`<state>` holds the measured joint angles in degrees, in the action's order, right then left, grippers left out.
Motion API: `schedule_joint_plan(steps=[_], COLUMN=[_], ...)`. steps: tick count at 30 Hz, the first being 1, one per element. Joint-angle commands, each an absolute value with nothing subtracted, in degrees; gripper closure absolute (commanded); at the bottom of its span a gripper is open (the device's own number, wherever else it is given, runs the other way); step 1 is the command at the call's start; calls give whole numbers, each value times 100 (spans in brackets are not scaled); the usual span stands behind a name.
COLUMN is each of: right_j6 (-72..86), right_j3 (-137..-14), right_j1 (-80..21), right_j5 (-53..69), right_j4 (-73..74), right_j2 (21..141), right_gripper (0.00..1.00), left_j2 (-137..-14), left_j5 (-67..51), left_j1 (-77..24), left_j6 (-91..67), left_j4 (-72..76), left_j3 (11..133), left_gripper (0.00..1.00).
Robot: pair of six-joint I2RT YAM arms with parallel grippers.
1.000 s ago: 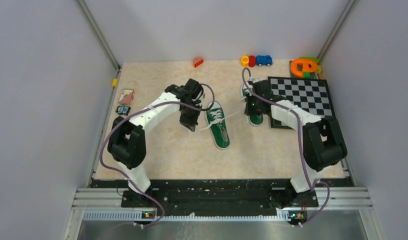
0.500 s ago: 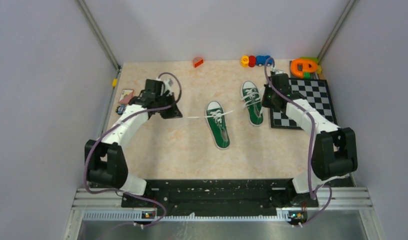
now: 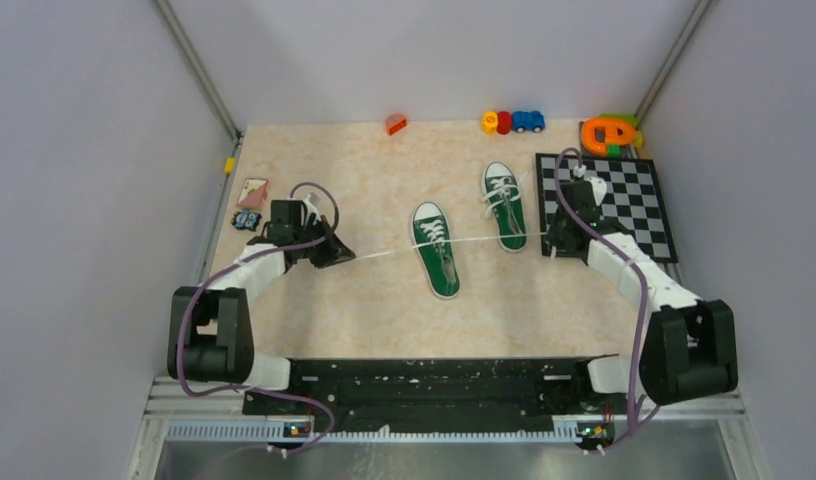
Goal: Tie the shoes
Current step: Tie the shoelace on the shoe.
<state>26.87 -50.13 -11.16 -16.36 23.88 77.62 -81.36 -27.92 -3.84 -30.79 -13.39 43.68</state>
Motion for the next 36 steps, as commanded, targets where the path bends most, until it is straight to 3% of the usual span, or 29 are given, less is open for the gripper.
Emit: schedule_joint_plan(steps=[1,10,18,20,22,25,28,32,36], right_j6=[2857,2671,2752,2593,2375,2053,1871,2007,2245], right_j3=[-4940,-5123,-4373,-4395,-4397,-4406,-4547,-4485,-4290], right_j1=[-883,-990,-1722,-1771,-1880,-2061,-2360,-2817,-3566], right_j5=[-2316,-2028,-2044,-1676,-1389,-826,-434,569,446], right_j4=[2357,2809,2665,2605,2463,2299,2325,1870,1305], right_j2=[6955,6327,6194,6159,5944,5620,5724,6110,6529], right_gripper=[100,100,99,88,64,47,43,44,47], left_j2=[-8046,-7982,-8390,-8310,-8079,-7542,-7113,-6850,-7008], left_j5=[-2934,-2317,-2498,-2612,-2480,-1621,-973,-1177,-1263], left_j1=[126,279,251,194,69,-475,-914,-1335,-1624], left_j6=[-3382,-3175,-2958,-2962,-2885,-2492,-2310,-1958,-1652], left_j4=[-474,-1017,-912,-829,-823,-1153,-1364,-935,-691], left_j3=[4246,5208,5181,5001,4787,4586,4408,4218,4229], left_gripper=[100,100,100,98,81,63,57,54,53])
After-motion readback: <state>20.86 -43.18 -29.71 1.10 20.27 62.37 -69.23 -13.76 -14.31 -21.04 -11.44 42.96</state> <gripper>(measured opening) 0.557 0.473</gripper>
